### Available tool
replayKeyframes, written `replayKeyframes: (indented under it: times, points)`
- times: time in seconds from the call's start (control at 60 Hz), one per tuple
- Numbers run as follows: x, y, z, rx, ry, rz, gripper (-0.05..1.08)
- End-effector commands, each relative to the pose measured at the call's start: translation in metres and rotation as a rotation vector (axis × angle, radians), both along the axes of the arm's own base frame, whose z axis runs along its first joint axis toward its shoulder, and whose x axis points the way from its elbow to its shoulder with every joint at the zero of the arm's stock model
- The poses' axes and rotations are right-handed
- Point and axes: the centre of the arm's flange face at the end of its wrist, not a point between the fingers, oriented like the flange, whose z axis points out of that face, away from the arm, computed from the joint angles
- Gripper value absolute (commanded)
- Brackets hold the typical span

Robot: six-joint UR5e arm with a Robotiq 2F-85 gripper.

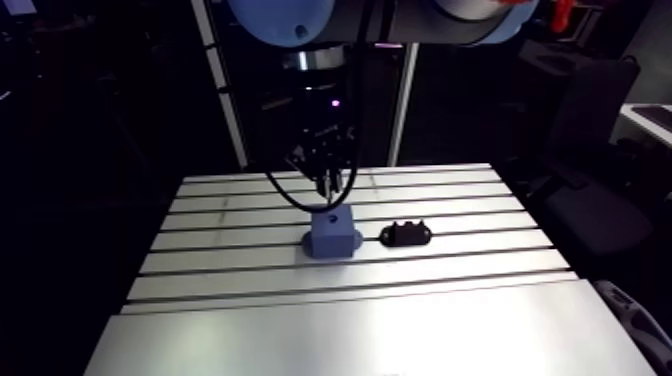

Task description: Pick up the M10 bolt and insert it into the hex recess until seated.

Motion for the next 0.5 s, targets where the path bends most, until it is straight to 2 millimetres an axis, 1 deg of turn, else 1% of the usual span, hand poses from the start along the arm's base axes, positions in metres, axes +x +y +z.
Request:
replayKeyframes:
  times: [0.017,0.1,0.5]
  points:
    - [-0.0012,-0.0004,-0.0036,-0.001,0.002,0.004,1.04]
    - [-0.0013,0.0004,-0.0078,-0.003,-0.006,0.003,1.04]
    - [-0.0012,0.0004,-0.0080,-0.004,-0.009,0.009,1.05]
